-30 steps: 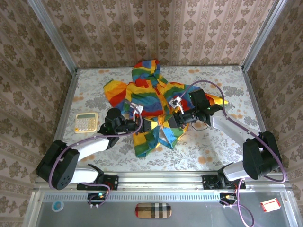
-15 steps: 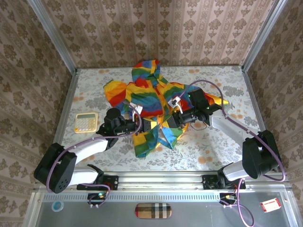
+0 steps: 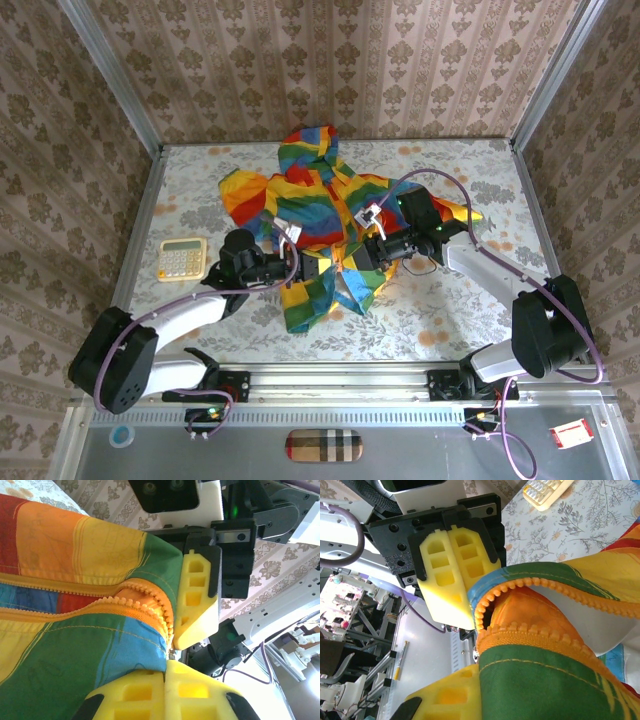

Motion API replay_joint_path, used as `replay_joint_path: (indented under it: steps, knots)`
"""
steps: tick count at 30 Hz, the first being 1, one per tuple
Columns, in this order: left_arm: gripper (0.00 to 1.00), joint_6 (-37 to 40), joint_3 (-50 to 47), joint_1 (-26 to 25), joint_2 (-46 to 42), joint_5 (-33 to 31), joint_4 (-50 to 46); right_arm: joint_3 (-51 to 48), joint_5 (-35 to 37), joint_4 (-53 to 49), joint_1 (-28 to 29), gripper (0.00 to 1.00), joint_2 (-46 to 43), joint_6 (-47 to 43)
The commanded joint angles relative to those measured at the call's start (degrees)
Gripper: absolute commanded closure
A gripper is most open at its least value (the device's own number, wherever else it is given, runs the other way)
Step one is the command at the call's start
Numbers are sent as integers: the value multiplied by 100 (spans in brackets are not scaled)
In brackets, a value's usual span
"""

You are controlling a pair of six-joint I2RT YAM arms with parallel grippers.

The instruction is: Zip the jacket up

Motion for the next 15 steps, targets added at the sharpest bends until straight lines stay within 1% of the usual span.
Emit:
replay_joint_path:
  steps: [1,15]
  knots:
    - [100,51,-20,-5,-200,20,-16,176,-165,-68,40,100,88,20]
    - [100,101,-90,4,-125,0,-38,223,-213,-59,40,100,58,46]
